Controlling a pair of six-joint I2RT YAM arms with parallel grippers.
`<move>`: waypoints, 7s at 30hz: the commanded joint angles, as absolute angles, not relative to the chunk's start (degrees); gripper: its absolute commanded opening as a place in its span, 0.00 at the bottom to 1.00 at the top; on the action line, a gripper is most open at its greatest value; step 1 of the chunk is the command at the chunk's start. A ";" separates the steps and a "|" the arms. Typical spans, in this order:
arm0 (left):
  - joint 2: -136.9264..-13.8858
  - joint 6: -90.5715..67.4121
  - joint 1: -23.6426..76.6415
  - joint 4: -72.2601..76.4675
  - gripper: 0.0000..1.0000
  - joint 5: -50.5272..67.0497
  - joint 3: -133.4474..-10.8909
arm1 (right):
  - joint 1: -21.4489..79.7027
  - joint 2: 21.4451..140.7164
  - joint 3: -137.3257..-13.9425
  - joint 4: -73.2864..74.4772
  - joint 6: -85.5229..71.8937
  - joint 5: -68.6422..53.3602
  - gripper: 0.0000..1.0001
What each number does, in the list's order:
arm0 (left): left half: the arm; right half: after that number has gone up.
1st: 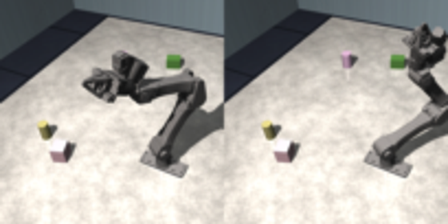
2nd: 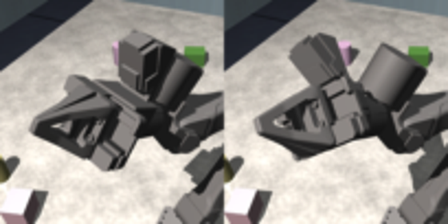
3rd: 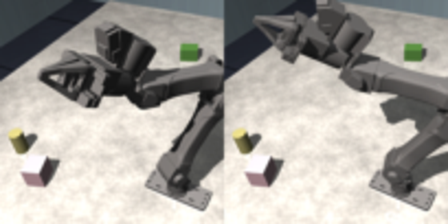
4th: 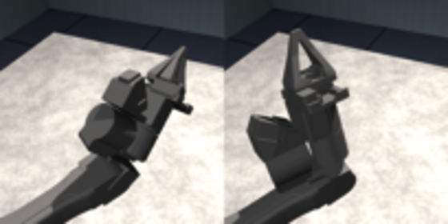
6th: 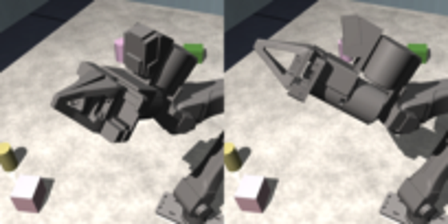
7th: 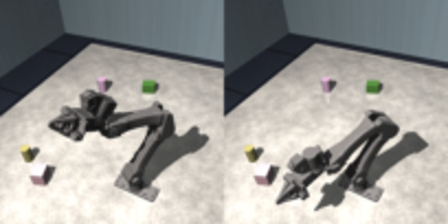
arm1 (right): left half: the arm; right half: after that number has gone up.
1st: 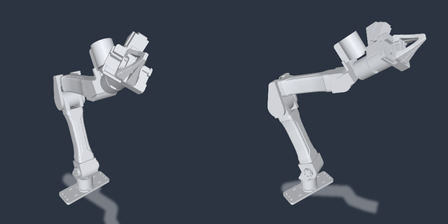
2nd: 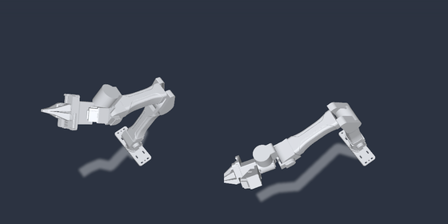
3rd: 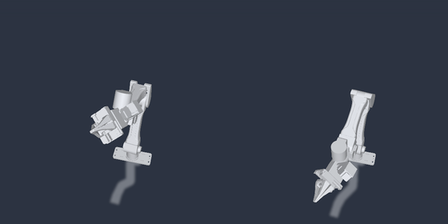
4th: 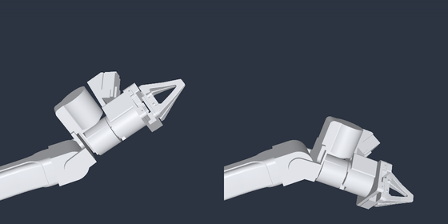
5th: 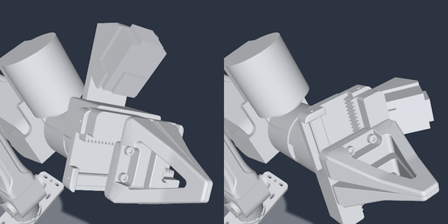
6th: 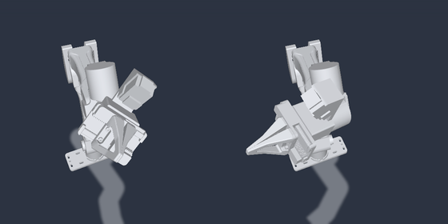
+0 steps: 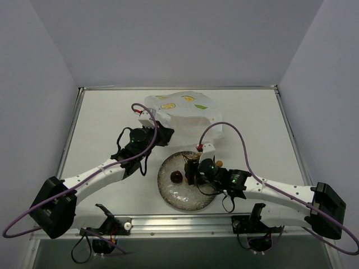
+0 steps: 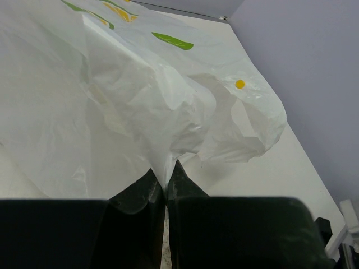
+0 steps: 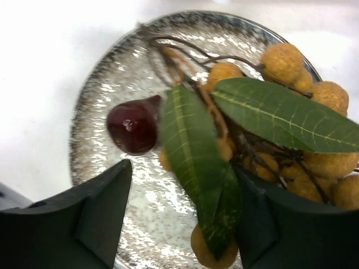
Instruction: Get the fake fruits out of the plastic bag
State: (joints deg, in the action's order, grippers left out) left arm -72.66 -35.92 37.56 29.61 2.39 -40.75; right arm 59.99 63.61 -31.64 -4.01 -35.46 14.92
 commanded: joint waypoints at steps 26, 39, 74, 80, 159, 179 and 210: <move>-68.64 -38.40 39.72 32.96 0.02 6.59 -42.10 | 46.23 79.79 -48.69 -25.73 -16.71 24.52 0.00; -70.66 -44.48 40.43 34.55 0.02 9.76 -49.21 | 38.32 98.36 -48.70 -51.06 -13.80 22.76 0.00; -49.85 -30.59 39.46 -10.69 0.87 -7.36 -52.19 | 29.36 74.69 -50.62 -9.30 -15.91 19.29 0.81; -47.72 -26.81 39.20 -15.82 0.92 -12.74 -60.99 | 26.63 76.90 -52.46 -15.46 -16.34 5.46 0.28; -105.38 -66.09 6.68 50.36 0.02 27.95 -60.82 | 18.11 93.06 -53.59 -32.47 -15.29 -6.81 0.92; -106.79 -64.07 6.77 45.79 0.02 31.82 -64.42 | 18.72 122.79 -87.54 -30.06 -24.53 -27.34 0.02; -94.74 -55.55 9.23 35.61 0.02 20.66 -59.93 | 22.85 118.04 -91.50 -17.31 -7.30 -9.15 0.00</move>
